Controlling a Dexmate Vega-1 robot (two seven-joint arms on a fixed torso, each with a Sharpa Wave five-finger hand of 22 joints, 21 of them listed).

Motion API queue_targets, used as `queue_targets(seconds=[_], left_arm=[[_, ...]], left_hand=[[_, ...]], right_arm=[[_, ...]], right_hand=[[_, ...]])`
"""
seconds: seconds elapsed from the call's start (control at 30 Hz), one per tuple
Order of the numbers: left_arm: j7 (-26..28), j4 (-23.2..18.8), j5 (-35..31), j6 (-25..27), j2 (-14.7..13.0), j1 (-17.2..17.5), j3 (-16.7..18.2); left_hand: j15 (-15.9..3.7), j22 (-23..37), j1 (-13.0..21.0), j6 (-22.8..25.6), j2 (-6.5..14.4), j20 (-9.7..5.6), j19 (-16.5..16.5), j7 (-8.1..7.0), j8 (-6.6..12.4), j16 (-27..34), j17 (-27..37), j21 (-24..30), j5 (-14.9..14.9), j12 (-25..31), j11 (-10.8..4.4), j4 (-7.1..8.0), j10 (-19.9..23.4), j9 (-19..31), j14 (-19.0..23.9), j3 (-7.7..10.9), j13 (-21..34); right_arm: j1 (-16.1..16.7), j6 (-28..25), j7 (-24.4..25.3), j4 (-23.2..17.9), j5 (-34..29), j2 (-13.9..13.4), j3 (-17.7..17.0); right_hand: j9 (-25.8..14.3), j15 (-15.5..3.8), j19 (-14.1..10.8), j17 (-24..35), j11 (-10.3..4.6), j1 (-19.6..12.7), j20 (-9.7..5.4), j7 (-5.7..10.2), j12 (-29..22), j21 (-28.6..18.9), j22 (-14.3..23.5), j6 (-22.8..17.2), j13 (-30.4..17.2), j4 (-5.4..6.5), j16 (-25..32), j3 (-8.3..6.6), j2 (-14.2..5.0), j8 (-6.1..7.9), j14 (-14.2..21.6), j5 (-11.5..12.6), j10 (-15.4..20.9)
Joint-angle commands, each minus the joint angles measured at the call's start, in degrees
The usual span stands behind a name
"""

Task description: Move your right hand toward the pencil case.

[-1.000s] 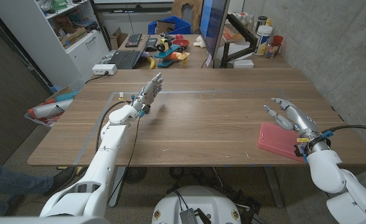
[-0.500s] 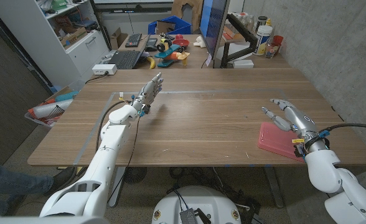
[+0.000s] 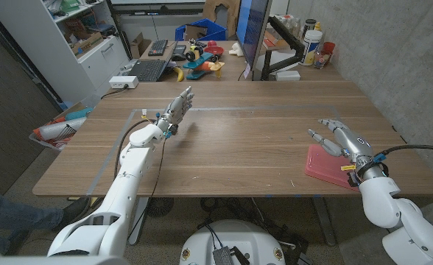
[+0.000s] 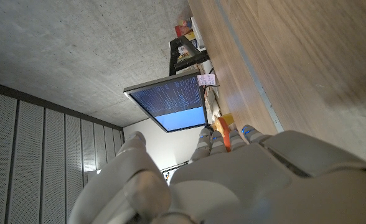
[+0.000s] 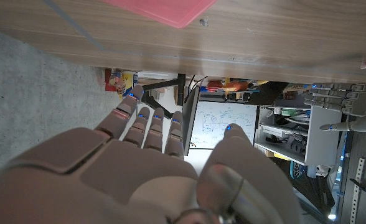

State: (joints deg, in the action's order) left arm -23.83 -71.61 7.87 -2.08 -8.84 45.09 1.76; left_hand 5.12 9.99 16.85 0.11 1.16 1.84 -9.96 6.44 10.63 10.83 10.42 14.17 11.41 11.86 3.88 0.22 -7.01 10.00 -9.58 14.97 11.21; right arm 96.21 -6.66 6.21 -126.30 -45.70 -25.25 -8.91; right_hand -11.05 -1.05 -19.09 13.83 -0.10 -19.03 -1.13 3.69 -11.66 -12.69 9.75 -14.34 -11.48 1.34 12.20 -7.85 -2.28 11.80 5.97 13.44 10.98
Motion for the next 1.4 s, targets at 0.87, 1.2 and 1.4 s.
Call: queue_targets(seconds=[0.87,1.2,1.4], left_arm=[[-0.42,3.10,-0.64,-0.84,0.54,-1.53,0.11],[-0.56,3.29,-0.83,-0.97,0.59,-1.75,0.03],[-0.79,3.47,-0.80,-1.06,0.64,-2.01,-0.01]], left_hand=[[0.19,0.19,-0.12,0.36,0.81,0.39,-1.77,0.30,0.23,-0.02,0.02,-0.60,-0.12,0.36,0.09,-0.39,-0.16,0.29,-0.75,-0.02,0.09],[0.19,0.20,-0.15,0.45,0.86,0.42,-1.72,0.28,0.24,-0.03,0.02,-0.75,-0.12,0.36,0.25,-0.44,-0.16,0.28,-0.77,-0.05,0.10],[0.14,0.20,-0.17,0.54,0.90,0.45,-1.74,0.28,0.26,-0.05,0.02,-0.87,-0.12,0.33,0.05,-0.48,-0.24,0.28,-0.83,-0.07,0.10]], right_arm=[[-1.10,-4.33,-1.51,0.99,-1.04,-2.70,3.25],[-1.07,-4.80,-0.91,1.24,-0.69,-3.06,3.76],[-0.98,-4.78,-0.43,1.13,-0.62,-3.32,3.86]], right_hand=[[-0.11,-0.40,0.37,-0.01,-0.11,0.11,-0.09,0.19,-0.38,0.58,0.09,-0.69,-0.03,-0.35,0.25,0.01,0.02,0.17,0.19,0.50,0.81],[-0.12,-0.40,0.33,-0.04,-0.02,0.19,-0.09,0.21,-0.36,0.69,0.09,-0.75,-0.03,-0.37,0.27,0.04,-0.05,0.14,0.24,0.56,0.87],[-0.12,-0.40,0.36,-0.06,-0.11,0.24,-0.07,0.16,-0.34,0.77,0.09,-0.79,-0.03,-0.37,0.27,0.05,-0.08,0.13,0.26,0.59,0.87]])
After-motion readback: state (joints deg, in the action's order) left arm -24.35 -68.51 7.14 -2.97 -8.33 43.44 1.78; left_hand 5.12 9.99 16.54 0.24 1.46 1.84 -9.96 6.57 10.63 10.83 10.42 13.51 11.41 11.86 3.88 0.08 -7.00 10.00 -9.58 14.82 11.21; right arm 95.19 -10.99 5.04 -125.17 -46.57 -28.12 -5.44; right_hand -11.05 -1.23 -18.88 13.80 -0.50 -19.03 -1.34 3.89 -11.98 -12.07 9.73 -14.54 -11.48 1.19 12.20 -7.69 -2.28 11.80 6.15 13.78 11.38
